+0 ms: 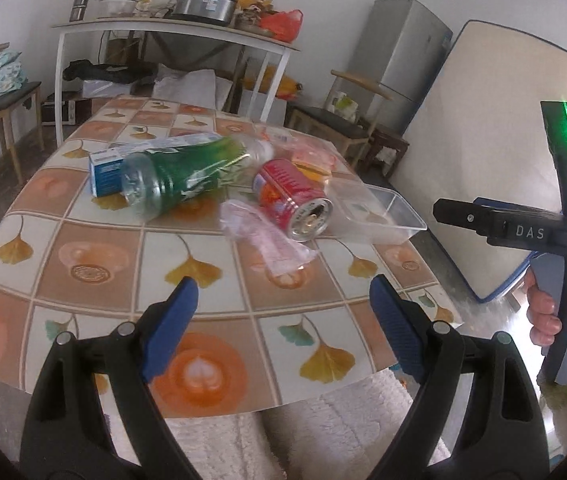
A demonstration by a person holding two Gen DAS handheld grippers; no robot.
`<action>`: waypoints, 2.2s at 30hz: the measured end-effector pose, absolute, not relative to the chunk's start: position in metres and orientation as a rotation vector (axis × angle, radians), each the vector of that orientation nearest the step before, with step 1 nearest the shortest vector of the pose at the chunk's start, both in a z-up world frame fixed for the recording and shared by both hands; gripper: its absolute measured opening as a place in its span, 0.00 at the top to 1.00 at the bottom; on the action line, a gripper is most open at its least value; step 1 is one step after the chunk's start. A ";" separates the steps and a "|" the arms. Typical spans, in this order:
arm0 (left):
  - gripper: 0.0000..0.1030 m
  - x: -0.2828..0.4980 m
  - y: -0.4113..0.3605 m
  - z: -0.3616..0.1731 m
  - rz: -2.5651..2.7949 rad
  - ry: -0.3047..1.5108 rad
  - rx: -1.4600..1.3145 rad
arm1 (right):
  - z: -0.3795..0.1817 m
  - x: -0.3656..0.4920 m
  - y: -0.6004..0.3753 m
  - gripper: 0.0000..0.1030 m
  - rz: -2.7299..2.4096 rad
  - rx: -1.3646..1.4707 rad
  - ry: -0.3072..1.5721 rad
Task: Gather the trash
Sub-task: 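Move the left tool to the clear plastic bag while the right tool approaches the red can, then grasp the clear plastic bag with the left tool while the right tool grasps the red DRINK MILK can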
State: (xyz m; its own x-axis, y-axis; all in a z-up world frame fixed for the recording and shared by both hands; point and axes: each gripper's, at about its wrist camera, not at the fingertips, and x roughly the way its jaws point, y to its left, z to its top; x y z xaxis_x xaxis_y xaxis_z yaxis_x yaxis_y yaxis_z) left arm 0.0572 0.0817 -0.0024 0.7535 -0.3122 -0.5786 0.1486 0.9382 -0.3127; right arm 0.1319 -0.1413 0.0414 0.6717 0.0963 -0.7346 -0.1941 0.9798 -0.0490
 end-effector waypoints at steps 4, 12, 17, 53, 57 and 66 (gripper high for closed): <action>0.19 0.054 0.084 -0.004 -0.255 0.681 -0.267 | 0.047 0.129 -0.136 0.06 0.140 -0.143 0.811; 0.19 0.051 0.071 -0.009 -0.248 0.656 -0.208 | 0.062 0.122 -0.161 0.06 0.213 0.002 0.764; 0.19 0.048 0.057 -0.014 -0.229 0.618 -0.130 | 0.058 0.126 -0.175 0.06 0.263 0.100 0.771; 0.93 0.155 0.067 -0.058 -0.246 0.982 -0.413 | 0.014 0.190 -0.172 0.21 0.538 0.210 0.837; 0.93 0.139 0.077 -0.057 -0.230 0.975 -0.422 | 0.017 0.212 -0.146 0.21 0.562 0.156 0.905; 0.93 0.103 0.104 -0.058 -0.191 0.957 -0.438 | -0.001 0.263 -0.067 0.22 0.616 0.091 1.100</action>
State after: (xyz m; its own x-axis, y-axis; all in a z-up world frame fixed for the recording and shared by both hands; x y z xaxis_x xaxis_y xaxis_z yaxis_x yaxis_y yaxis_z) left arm 0.1028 0.1040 -0.0583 0.5679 -0.3464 -0.7467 -0.0339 0.8965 -0.4417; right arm 0.2629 -0.0671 -0.0011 0.3060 0.5081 -0.8051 -0.4206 0.8308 0.3644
